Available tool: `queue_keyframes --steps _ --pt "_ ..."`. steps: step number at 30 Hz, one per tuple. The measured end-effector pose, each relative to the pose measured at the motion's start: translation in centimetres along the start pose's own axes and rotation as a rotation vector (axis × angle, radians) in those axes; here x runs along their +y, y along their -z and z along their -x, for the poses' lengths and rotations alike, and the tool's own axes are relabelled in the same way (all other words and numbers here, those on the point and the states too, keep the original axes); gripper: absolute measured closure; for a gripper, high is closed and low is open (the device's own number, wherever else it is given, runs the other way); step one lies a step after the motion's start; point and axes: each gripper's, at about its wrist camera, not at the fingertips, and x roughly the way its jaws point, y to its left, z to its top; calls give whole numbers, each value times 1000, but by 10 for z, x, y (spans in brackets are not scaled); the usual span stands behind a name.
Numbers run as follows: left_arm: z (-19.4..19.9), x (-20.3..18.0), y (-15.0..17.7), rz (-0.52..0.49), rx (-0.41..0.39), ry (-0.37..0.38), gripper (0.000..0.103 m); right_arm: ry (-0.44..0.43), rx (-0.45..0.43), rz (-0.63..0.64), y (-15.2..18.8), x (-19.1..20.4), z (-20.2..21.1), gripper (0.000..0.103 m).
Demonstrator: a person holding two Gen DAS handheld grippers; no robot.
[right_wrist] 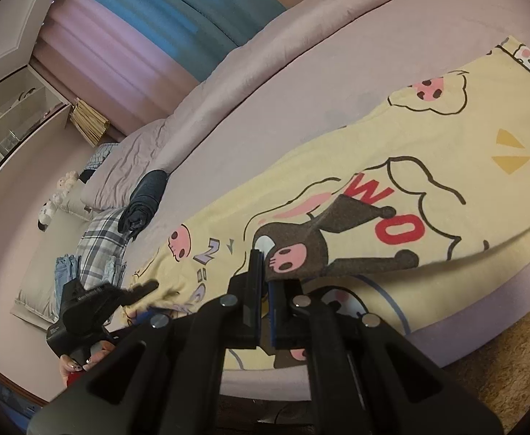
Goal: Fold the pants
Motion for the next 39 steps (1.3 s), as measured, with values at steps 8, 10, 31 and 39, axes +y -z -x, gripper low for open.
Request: queue_keyframes --steps 8,10,31,39 --pt "22 -10 9 -45 -36 29 103 -6 19 0 1 -1 0 100" --pt "25 -14 13 -79 -38 12 103 -4 19 11 2 0 2 100" --pt "17 -4 44 -233 35 -213 103 62 126 11 22 -22 -1 99" --pt "14 -1 43 -229 57 -220 103 89 168 -2 24 -24 -8 100"
